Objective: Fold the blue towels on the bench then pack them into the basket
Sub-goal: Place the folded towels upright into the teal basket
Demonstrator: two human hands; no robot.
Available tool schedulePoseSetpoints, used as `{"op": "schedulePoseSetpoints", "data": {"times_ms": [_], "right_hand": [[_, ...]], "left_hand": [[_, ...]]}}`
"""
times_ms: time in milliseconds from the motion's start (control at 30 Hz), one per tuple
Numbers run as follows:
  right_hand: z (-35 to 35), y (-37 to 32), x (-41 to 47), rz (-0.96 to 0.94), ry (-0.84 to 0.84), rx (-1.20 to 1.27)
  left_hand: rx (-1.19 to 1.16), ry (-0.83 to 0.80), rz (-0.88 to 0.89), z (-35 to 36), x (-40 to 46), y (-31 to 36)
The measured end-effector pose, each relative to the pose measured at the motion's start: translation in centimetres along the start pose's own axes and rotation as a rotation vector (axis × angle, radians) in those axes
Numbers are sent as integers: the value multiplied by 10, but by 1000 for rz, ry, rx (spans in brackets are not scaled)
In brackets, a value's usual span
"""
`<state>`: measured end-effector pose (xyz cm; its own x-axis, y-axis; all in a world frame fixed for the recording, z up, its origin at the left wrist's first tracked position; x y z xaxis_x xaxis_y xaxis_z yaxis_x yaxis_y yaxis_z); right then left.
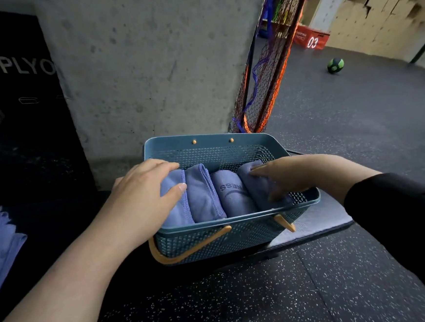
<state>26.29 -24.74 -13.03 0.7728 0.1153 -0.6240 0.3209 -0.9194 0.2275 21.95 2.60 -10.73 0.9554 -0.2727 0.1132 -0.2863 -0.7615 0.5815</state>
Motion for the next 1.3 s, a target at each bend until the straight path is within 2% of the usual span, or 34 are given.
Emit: {"op": "schedulePoseSetpoints", "data": {"times_ms": [133, 333, 533, 633, 800, 933, 1000, 1133, 1300], "right_hand": [[7, -3, 4, 12, -62, -140], [16, -5, 15, -52, -21, -320], [5, -5, 5, -30, -3, -146], [-19, -7, -12, -11, 168, -80], [-69, -24, -45, -70, 622, 254], [-110, -84, -67, -192, 885, 453], [-127, -129, -75, -265, 918, 531], [-147, -231, -76, -437, 873, 646], [-146, -346, -47, -546, 724, 781]], "left_hand": [[-11, -1, 1, 0, 0, -1], [-13, 7, 10, -1, 1, -1], [-40, 22, 11, -4, -1, -1], [-47, 38, 8, -10, -4, -3], [-25, 87, -43, -31, -17, -21], [63, 109, -149, -55, -41, -59], [99, 112, -230, -69, -58, -88], [119, 117, -415, -101, -105, -154], [54, 242, -616, -145, -175, -229]]}}
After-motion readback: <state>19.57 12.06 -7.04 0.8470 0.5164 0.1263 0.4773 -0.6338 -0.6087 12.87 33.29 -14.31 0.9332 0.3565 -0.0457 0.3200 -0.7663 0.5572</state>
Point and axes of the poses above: each hand's wrist, its own x-axis towards the middle knuckle, its own z-axis out of the palm, y = z × x, the point moved 8 cm from there along x, towards the middle knuckle, and after that the axes turned 6 degrees about -y, right-handed, at the moved point
